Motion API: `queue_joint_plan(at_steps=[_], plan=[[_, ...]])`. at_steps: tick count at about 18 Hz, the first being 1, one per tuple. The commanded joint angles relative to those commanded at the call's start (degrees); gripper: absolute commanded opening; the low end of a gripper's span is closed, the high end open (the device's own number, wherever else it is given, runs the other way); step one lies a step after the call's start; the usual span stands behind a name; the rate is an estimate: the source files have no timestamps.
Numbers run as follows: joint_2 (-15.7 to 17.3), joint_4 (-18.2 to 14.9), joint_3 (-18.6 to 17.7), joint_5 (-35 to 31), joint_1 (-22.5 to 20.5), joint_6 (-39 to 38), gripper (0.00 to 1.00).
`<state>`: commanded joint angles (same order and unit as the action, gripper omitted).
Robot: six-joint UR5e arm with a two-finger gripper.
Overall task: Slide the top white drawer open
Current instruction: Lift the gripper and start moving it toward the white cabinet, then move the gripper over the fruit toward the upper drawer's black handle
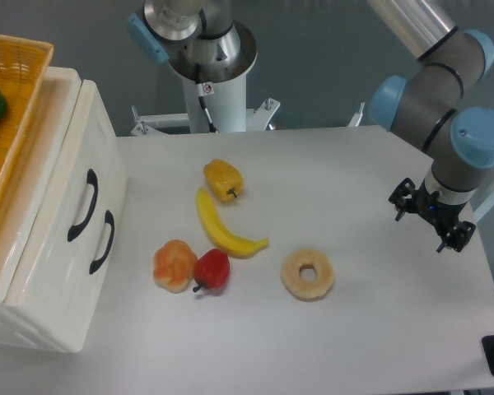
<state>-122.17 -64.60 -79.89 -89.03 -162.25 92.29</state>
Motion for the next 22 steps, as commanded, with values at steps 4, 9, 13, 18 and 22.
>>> queue_joint_plan(at_steps=[4,9,13,18,22], plan=[[0.3,-0.1,0.0,0.0,0.4,-0.1,1.00],[3.0,0.7,-3.4,-1.2,1.6,1.9,1.00],[5.7,1.1,-5.5,-2.0,1.8,-1.7,1.00],[8.5,1.1,-10.4,-2.2,3.3,-2.5,1.00],[11.9,0.3,-14.7,-2.3,4.6,-5.1,1.00]])
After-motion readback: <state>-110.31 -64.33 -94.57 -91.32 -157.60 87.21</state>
